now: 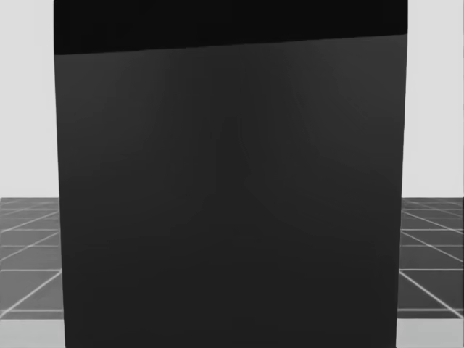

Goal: Reach around the screen and pick up the object behind it.

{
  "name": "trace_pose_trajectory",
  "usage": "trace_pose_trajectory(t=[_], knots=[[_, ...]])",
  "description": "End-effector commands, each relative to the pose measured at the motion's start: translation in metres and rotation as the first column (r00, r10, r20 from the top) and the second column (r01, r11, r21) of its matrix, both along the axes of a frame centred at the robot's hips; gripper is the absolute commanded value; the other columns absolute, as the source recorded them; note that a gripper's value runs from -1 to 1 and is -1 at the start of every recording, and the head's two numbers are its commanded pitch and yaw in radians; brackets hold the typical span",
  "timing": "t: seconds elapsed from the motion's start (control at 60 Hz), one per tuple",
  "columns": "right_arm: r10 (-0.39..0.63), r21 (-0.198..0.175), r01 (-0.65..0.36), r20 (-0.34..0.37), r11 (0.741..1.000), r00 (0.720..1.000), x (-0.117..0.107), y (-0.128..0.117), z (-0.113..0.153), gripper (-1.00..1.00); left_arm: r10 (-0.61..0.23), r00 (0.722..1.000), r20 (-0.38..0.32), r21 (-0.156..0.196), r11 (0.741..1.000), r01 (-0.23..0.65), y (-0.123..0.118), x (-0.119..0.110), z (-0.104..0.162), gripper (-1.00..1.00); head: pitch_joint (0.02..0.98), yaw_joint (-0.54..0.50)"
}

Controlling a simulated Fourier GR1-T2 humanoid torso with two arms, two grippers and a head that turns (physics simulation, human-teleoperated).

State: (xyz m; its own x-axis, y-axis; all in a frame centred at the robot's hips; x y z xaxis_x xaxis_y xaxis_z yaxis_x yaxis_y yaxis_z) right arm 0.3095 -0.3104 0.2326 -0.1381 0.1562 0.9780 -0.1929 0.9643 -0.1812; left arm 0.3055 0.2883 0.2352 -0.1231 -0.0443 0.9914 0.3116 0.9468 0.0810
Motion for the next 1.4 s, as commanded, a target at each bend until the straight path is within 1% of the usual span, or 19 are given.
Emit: trace_pose_trajectory(t=[0.017, 0.1, 0.117, 0.167, 0.233, 0.25, 0.3, 0.333, 0.383, 0.467, 0.517, 0.683, 0.817, 0.883, 0.983, 1.117, 1.3, 1.383, 1.4], knots=[[0.091, -0.023, -0.091, -0.004, 0.996, 0.996, -0.020, -0.003, 0.003, -1.00, -0.061, 0.998, -0.021, 0.045, 0.997, 0.062, 0.008, -0.029, -0.002, -1.00, 0.077, -0.01], [0.121, -0.020, -0.121, 0.002, 0.992, 0.993, -0.033, -0.012, 0.004, -1.00, -0.096, 0.995, -0.032, 0.042, 0.994, 0.098, 0.019, -0.046, -0.003, -1.00, 0.082, -0.01], [0.136, -0.017, -0.136, 0.003, 0.991, 0.991, -0.037, -0.015, 0.004, -1.00, -0.122, 0.992, -0.041, 0.046, 0.991, 0.124, 0.023, -0.053, -0.004, -1.00, 0.083, 0.00], [0.154, -0.012, -0.154, 0.007, 0.988, 0.988, -0.042, -0.018, 0.003, -1.00, -0.141, 0.989, -0.047, 0.053, 0.988, 0.144, 0.027, -0.058, -0.005, -1.00, 0.084, 0.00], [0.191, -0.003, -0.191, -0.001, 0.982, 0.982, -0.049, -0.023, 0.001, -1.00, -0.200, 0.977, -0.069, 0.053, 0.978, 0.204, 0.032, -0.067, -0.008, -1.00, 0.085, 0.00], [0.209, 0.003, -0.209, -0.004, 0.978, 0.978, -0.051, -0.024, 0.000, -1.00, -0.233, 0.969, -0.078, 0.051, 0.970, 0.238, 0.033, -0.071, -0.009, -1.00, 0.087, 0.00], [0.241, 0.010, -0.241, -0.012, 0.970, 0.970, -0.053, -0.025, -0.002, -1.00, -0.264, 0.960, -0.089, 0.053, 0.961, 0.270, 0.034, -0.074, -0.011, -1.00, 0.088, 0.00], [0.278, 0.015, -0.278, -0.022, 0.961, 0.960, -0.056, -0.025, -0.005, -1.00, -0.304, 0.948, -0.096, 0.060, 0.949, 0.310, 0.034, -0.077, -0.013, -1.00, 0.091, 0.00], [0.312, 0.015, -0.311, -0.029, 0.950, 0.950, -0.060, -0.025, -0.009, -1.00, -0.349, 0.931, -0.109, 0.047, 0.934, 0.355, 0.034, -0.081, -0.015, -1.00, 0.094, 0.00], [0.364, -0.015, -0.364, -0.042, 0.931, 0.931, -0.065, -0.026, -0.017, -1.00, -0.403, 0.907, -0.125, 0.043, 0.911, 0.410, 0.031, -0.084, -0.019, -1.00, 0.101, 0.01], [0.385, -0.035, -0.386, -0.045, 0.922, 0.922, -0.068, -0.026, -0.023, -1.00, -0.411, 0.903, -0.127, 0.059, 0.905, 0.421, 0.028, -0.084, -0.021, -1.00, 0.106, 0.01], [0.425, -0.073, -0.428, -0.047, 0.901, 0.904, -0.072, -0.022, -0.031, -1.00, -0.418, 0.897, -0.145, 0.068, 0.900, 0.430, 0.012, -0.071, -0.032, -1.00, 0.113, 0.02], [0.439, -0.088, -0.441, -0.048, 0.893, 0.897, -0.071, -0.019, -0.032, -1.00, -0.417, 0.893, -0.170, 0.047, 0.902, 0.430, -0.005, -0.051, -0.047, -1.00, 0.121, 0.03], [0.450, -0.097, -0.452, -0.041, 0.887, 0.892, -0.071, -0.018, -0.031, -1.00, -0.414, 0.891, -0.188, 0.064, 0.900, 0.432, -0.013, -0.042, -0.054, -1.00, 0.124, 0.03], [0.452, -0.104, -0.453, -0.039, 0.885, 0.891, -0.071, -0.017, -0.031, -1.00, -0.417, 0.883, -0.216, 0.060, 0.897, 0.439, -0.024, -0.031, -0.064, -1.00, 0.128, 0.03], [0.457, -0.112, -0.457, -0.035, 0.882, 0.889, -0.069, -0.016, -0.033, -1.00, -0.435, 0.864, -0.253, 0.076, 0.881, 0.466, -0.042, -0.019, -0.078, -1.00, 0.133, 0.04], [0.458, -0.123, -0.459, -0.032, 0.880, 0.888, -0.068, -0.014, -0.033, -1.00, -0.453, 0.846, -0.283, 0.085, 0.866, 0.492, -0.056, -0.007, -0.086, -1.00, 0.139, 0.04], [0.458, -0.124, -0.459, -0.035, 0.880, 0.888, -0.066, -0.013, -0.034, -1.00, -0.456, 0.841, -0.290, 0.084, 0.864, 0.497, -0.059, 0.001, -0.089, -1.00, 0.142, 0.05], [0.458, -0.126, -0.458, -0.037, 0.880, 0.888, -0.066, -0.012, -0.035, -1.00, -0.459, 0.838, -0.294, 0.077, 0.863, 0.500, -0.059, 0.003, -0.089, -1.00, 0.143, 0.05]])
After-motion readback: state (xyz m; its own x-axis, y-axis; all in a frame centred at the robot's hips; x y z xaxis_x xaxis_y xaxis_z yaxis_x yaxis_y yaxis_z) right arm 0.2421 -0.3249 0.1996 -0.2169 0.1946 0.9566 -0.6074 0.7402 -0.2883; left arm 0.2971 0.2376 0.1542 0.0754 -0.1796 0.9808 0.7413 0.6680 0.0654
